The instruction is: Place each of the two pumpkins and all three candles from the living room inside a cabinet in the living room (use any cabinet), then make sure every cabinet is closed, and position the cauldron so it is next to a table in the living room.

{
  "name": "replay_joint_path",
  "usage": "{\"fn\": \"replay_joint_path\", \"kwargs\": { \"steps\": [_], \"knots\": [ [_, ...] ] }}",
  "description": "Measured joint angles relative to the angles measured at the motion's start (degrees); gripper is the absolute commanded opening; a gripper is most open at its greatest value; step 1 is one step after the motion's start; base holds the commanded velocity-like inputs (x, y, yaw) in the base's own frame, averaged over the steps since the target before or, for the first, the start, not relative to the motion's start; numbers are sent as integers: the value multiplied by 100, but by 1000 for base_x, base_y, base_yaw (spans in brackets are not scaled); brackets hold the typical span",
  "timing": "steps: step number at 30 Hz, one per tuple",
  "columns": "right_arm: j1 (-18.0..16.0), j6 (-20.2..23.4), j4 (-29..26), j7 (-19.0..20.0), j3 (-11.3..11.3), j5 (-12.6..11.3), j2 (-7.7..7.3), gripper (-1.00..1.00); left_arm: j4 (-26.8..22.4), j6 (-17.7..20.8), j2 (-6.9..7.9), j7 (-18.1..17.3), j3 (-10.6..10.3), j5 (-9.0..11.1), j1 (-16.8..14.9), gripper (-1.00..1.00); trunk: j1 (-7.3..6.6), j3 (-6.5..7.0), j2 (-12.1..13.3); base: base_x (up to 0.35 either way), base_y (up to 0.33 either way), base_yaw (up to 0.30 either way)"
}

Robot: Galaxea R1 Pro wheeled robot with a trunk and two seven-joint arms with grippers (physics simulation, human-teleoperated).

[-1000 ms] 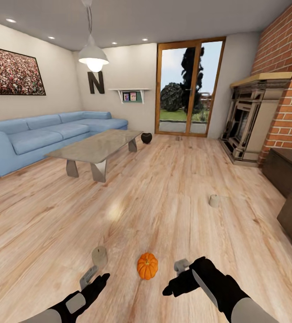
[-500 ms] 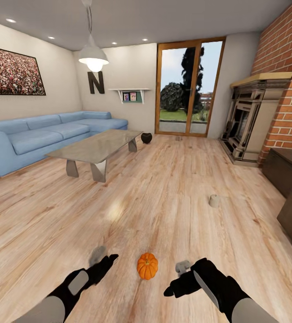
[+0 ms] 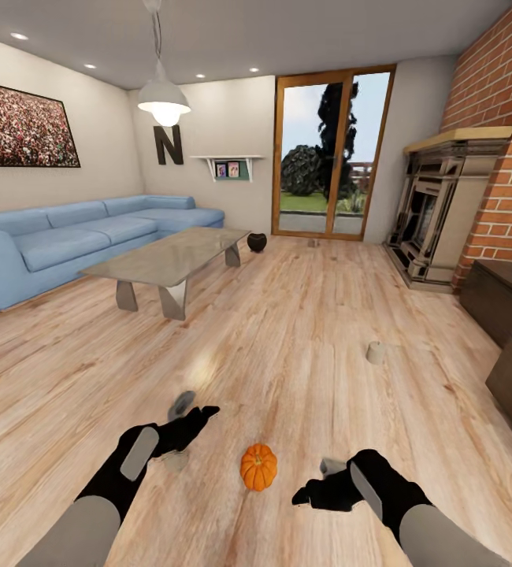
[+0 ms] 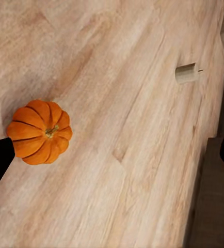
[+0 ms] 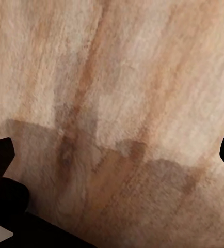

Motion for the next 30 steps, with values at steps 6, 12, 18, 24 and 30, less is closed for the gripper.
{"fn": "replay_joint_path", "kwargs": {
  "steps": [6, 12, 18, 24, 30],
  "knots": [
    [-759, -333, 977, -26, -54, -15, 37, 100, -170, 90, -20, 131, 1, 15, -38, 100, 0, 0, 0, 0, 0, 0],
    [-1034, -497, 1220, -78, -64, -29, 59, 100, -176, 387, -175, 183, 2, 23, -409, 100, 0, 0, 0, 0, 0, 0],
    [-1150, -838, 1259, -673, -69, -132, 231, 100, -195, 646, -273, 204, 2, 35, -990, 100, 0, 0, 0, 0, 0, 0],
    [-1194, -1347, 1247, -855, -62, -391, 329, 100, -202, 694, -293, 192, 2, 32, -1113, 100, 0, 0, 0, 0, 0, 0],
    [-1204, -1570, 1211, -660, -59, -508, 348, 100, -194, 712, -302, 163, -7, 32, -1141, 100, 0, 0, 0, 0, 0, 0]
  ]
}}
